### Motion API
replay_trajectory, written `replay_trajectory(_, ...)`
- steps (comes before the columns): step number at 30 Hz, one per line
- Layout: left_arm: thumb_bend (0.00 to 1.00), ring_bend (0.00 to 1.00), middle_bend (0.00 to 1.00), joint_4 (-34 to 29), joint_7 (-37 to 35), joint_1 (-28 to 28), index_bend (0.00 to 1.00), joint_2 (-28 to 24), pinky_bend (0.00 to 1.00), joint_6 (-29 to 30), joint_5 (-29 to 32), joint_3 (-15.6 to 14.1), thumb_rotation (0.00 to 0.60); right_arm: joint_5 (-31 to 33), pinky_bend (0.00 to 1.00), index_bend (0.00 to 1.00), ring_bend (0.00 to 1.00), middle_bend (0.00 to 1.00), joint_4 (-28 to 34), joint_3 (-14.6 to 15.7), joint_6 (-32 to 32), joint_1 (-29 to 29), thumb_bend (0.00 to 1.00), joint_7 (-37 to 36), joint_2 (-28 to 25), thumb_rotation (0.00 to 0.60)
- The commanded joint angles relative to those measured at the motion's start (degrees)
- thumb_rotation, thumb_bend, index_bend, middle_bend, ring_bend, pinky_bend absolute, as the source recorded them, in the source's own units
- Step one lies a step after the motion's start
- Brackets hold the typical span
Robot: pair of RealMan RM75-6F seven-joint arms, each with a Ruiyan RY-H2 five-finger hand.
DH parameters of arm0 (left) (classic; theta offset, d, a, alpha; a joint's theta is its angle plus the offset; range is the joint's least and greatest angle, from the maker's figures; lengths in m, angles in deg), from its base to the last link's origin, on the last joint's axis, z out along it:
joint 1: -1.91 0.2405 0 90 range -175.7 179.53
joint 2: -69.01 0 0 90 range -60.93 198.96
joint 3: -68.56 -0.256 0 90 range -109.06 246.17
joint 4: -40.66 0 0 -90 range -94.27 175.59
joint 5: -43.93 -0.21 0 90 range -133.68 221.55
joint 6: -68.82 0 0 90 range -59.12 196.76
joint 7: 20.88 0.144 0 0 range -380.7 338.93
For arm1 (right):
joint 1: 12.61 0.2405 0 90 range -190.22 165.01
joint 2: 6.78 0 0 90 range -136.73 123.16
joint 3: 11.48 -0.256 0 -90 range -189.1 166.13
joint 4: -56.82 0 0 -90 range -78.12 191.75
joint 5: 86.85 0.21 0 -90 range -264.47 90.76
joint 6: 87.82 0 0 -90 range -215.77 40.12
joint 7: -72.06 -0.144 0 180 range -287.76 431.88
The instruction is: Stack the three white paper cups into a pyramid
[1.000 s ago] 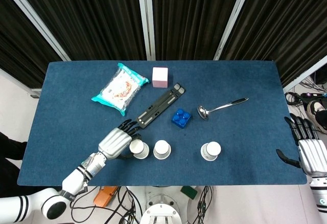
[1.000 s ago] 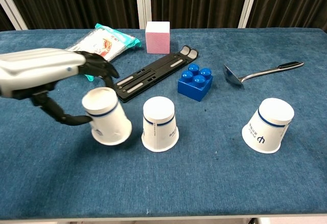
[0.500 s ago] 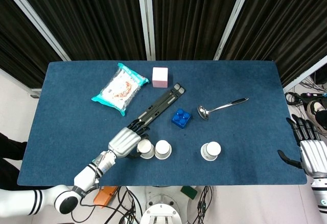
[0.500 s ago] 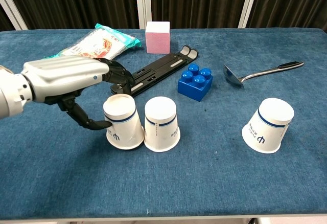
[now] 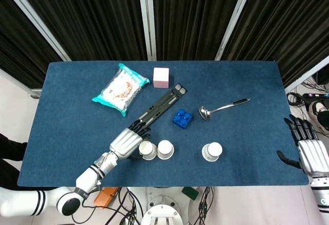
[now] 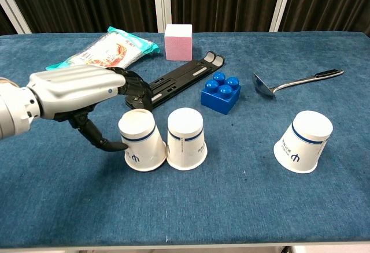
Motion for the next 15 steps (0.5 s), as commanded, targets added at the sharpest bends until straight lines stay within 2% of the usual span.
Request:
replay_trajectory(1, 0.19, 0.06, 0.14, -0.29, 0.12, 0.25, 0.24, -0.18, 0.01, 0.89, -0.58, -0.46, 0.556, -0.73, 0.0, 0.0, 0.0, 0.0, 0.49, 0.22, -0.76, 0.63, 0.36, 0.56, -0.01, 0.6)
replay_trajectory(6, 0.16, 0.06, 0.14, -1.78, -0.55, 1.6, 0.19, -1.85, 0.01, 3.93, -2.63, -1.44, 0.558, -3.9, 0.0, 0.0, 0.0, 0.0, 2.21, 1.61, -5.15, 3.48, 0.36, 1.9, 0.03, 0.6)
replay_trajectory(11, 0.16, 0.06, 0.14, -2.76, -2.98, 4.81, 0.18, -5.15, 0.01, 9.58, -5.67, -2.52, 0.557, -6.99, 0.0, 0.0, 0.0, 0.0, 4.46, 3.43, -13.34, 8.26, 0.36, 3.53, 0.23, 0.6)
replay_trajectory(15, 0.16, 0.06, 0.14, -2.59, -6.02, 8.06, 0.18, -8.29, 0.01, 14.24, -7.81, -3.67, 0.556, -6.86, 0.0, 0.0, 0.0, 0.0, 5.76, 3.69, -20.36, 12.29, 0.36, 6.57, 1.31, 0.6)
